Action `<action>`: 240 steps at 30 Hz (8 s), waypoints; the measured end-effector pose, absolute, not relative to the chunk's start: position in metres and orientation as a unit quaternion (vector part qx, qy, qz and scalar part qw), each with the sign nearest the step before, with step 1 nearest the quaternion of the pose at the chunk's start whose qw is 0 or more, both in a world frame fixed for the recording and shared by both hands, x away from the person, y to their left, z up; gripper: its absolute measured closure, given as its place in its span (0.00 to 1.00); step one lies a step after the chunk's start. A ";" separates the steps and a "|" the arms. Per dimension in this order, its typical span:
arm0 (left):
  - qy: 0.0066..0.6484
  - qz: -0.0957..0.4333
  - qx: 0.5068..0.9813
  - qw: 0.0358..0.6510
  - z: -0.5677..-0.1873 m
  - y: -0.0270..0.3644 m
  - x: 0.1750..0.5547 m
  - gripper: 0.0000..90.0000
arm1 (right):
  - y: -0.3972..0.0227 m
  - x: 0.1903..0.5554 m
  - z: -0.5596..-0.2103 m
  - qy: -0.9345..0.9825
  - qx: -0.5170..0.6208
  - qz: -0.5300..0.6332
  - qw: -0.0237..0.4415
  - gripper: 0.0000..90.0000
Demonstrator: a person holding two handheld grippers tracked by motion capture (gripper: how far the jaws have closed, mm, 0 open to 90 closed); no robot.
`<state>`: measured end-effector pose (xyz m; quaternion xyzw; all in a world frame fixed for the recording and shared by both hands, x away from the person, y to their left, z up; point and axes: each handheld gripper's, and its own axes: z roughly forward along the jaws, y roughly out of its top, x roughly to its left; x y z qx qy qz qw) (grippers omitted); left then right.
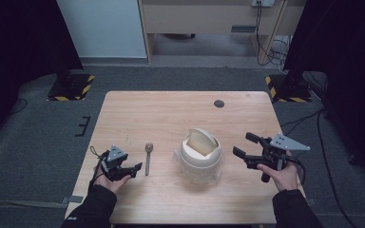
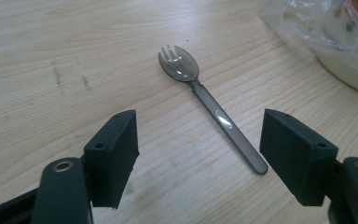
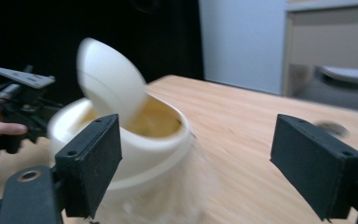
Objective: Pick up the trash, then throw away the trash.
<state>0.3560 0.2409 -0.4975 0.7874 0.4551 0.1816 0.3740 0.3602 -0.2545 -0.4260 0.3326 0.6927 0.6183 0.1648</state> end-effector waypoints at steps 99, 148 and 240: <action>0.257 0.269 0.678 0.634 -0.363 0.114 0.330 0.89 | -0.238 0.369 -0.370 0.616 0.360 0.672 0.197 0.42; 0.247 0.223 0.694 0.638 -0.368 0.094 0.313 0.75 | -0.219 0.357 -0.351 0.573 0.336 0.746 0.044 0.95; 0.496 0.174 0.781 0.338 -0.519 0.282 0.354 0.15 | -0.303 0.392 -0.523 0.752 0.518 0.367 0.176 0.18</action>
